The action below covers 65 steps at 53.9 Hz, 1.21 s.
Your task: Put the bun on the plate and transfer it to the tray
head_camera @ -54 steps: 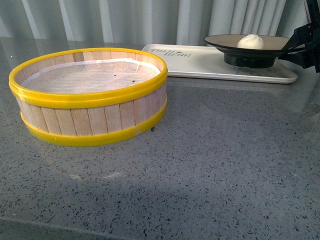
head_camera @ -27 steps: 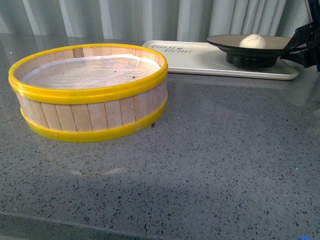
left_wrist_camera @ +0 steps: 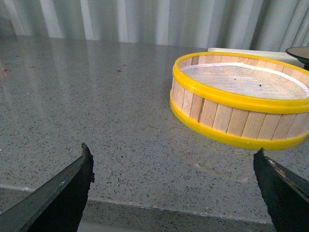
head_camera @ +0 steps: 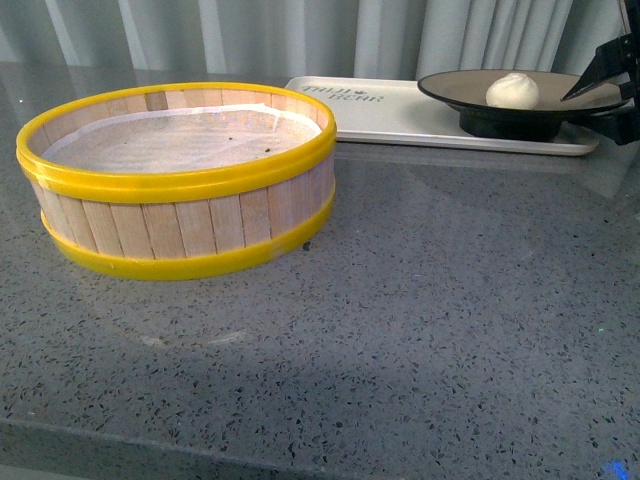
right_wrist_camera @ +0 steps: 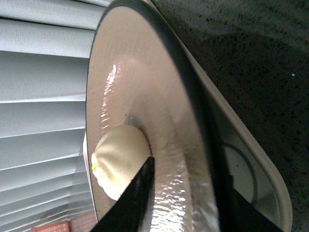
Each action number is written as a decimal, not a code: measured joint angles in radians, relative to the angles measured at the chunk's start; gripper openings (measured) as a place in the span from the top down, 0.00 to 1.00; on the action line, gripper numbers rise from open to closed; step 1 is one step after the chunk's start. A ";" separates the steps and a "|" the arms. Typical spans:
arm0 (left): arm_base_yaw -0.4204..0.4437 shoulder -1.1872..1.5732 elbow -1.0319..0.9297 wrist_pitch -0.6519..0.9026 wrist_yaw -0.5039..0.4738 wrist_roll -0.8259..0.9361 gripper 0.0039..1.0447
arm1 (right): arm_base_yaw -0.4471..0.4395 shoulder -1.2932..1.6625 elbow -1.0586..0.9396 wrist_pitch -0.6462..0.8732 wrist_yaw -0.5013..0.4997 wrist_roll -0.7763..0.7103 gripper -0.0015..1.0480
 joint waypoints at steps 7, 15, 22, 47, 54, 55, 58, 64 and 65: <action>0.000 0.000 0.000 0.000 0.000 0.000 0.06 | -0.008 0.000 0.002 0.000 -0.007 0.004 0.55; 0.000 0.000 0.000 0.000 0.000 0.000 0.06 | -0.019 -0.021 0.000 -0.005 -0.017 0.010 0.28; 0.000 0.000 0.000 0.000 0.000 0.000 0.06 | -0.027 -0.080 -0.035 -0.005 -0.030 0.015 0.08; 0.000 0.000 0.000 0.000 0.000 0.000 0.06 | -0.135 -0.644 -0.669 0.169 0.347 -0.321 0.08; 0.000 0.000 0.000 0.000 0.000 0.000 0.06 | -0.149 -0.815 -0.852 0.189 0.372 -0.418 0.08; 0.000 0.000 0.000 0.000 0.000 0.000 0.06 | -0.152 -0.838 -0.881 0.191 0.377 -0.438 0.08; 0.000 0.000 0.000 0.000 0.000 0.000 0.06 | -0.158 -0.888 -0.951 0.204 0.408 -0.486 0.08; 0.000 0.000 0.000 0.000 0.000 0.000 0.06 | -0.187 -0.993 -1.075 0.242 0.497 -0.611 0.08; 0.000 0.000 0.000 0.000 0.000 0.000 0.06 | -0.200 -1.008 -1.099 0.274 0.471 -0.647 0.10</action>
